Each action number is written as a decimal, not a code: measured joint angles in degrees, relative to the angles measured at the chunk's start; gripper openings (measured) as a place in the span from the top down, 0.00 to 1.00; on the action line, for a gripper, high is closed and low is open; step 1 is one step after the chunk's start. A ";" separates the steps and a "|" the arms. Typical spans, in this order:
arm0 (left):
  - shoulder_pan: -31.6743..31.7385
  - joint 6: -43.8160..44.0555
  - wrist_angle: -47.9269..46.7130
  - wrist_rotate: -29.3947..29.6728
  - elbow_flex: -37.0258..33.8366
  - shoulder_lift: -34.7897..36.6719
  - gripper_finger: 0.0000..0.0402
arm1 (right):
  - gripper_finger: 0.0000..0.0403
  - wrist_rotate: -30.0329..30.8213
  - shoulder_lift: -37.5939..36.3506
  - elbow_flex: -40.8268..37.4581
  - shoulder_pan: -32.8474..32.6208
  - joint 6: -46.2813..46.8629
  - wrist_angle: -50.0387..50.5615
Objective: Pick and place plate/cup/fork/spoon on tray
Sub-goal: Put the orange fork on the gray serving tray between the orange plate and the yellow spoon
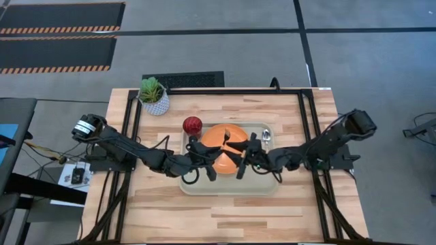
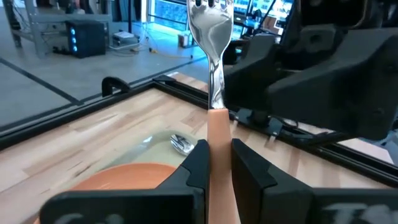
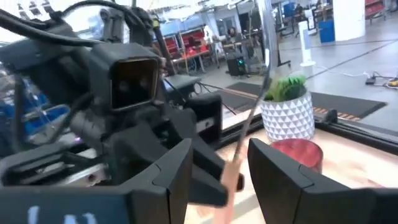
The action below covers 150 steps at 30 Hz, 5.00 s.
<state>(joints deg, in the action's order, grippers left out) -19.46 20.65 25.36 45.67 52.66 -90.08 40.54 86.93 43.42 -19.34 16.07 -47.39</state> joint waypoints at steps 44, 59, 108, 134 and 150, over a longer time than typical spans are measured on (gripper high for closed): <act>-6.98 -3.48 -6.38 -1.52 -2.27 0.59 0.73 | 1.00 -6.18 -36.59 -13.31 11.24 19.76 45.84; -7.19 -5.42 -4.29 -1.86 -2.27 0.63 0.91 | 0.99 -13.54 -36.67 -33.97 16.99 43.80 31.74; -7.24 -7.59 -1.88 -4.81 -2.27 0.63 0.95 | 0.86 -13.23 -12.52 -33.97 15.35 46.21 19.63; -7.26 -7.61 -2.93 -4.81 -2.29 0.63 0.95 | 0.84 -13.44 -17.98 -7.88 11.08 28.45 76.69; -7.54 -6.78 -3.74 -8.08 -3.17 0.63 1.00 | 0.80 -13.25 -18.26 -10.63 4.46 34.70 72.32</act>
<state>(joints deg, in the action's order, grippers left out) -27.00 13.87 21.63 37.59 49.49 -89.45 27.29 68.66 32.80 -14.88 50.77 24.93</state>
